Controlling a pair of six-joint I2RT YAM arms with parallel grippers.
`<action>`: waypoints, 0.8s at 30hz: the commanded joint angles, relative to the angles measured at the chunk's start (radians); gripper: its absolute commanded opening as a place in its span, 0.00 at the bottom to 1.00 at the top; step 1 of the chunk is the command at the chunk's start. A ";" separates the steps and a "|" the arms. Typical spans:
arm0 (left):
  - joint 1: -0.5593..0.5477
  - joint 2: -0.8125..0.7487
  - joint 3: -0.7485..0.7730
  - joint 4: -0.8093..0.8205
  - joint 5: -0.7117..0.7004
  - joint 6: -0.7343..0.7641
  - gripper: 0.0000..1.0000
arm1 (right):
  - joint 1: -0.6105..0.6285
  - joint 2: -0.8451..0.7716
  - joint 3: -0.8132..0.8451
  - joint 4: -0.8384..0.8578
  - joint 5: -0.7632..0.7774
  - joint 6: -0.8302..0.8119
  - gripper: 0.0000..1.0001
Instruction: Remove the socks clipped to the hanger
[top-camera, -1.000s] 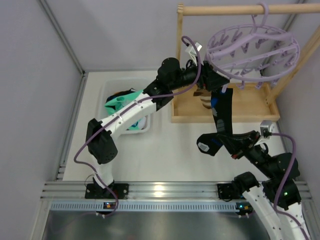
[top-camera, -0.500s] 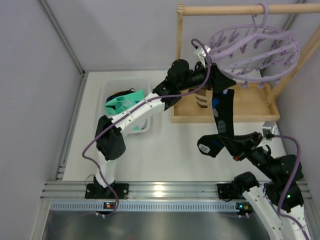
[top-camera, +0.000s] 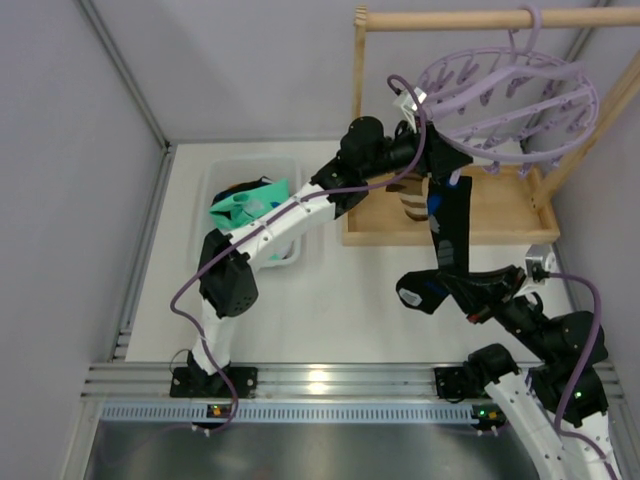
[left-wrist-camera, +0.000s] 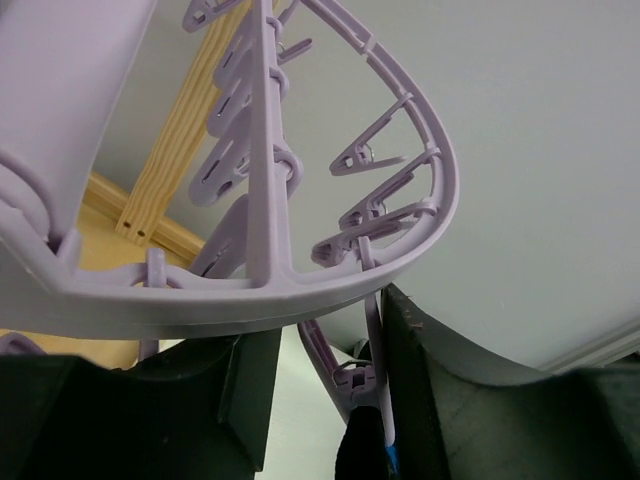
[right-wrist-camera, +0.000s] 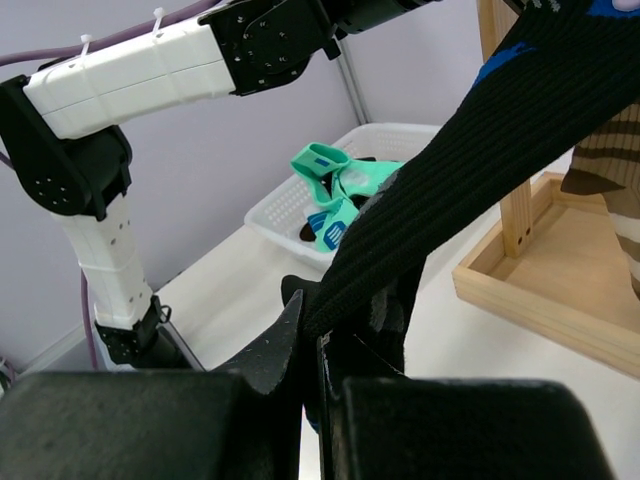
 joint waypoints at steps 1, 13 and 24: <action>-0.003 0.014 0.051 0.066 0.008 -0.003 0.47 | 0.012 -0.017 0.041 0.004 -0.010 -0.017 0.00; -0.003 0.028 0.050 0.066 -0.002 -0.004 0.09 | 0.010 -0.038 0.041 -0.033 0.024 -0.046 0.00; -0.003 0.025 0.047 0.066 -0.038 -0.002 0.00 | 0.010 -0.083 0.037 -0.039 -0.109 -0.114 0.00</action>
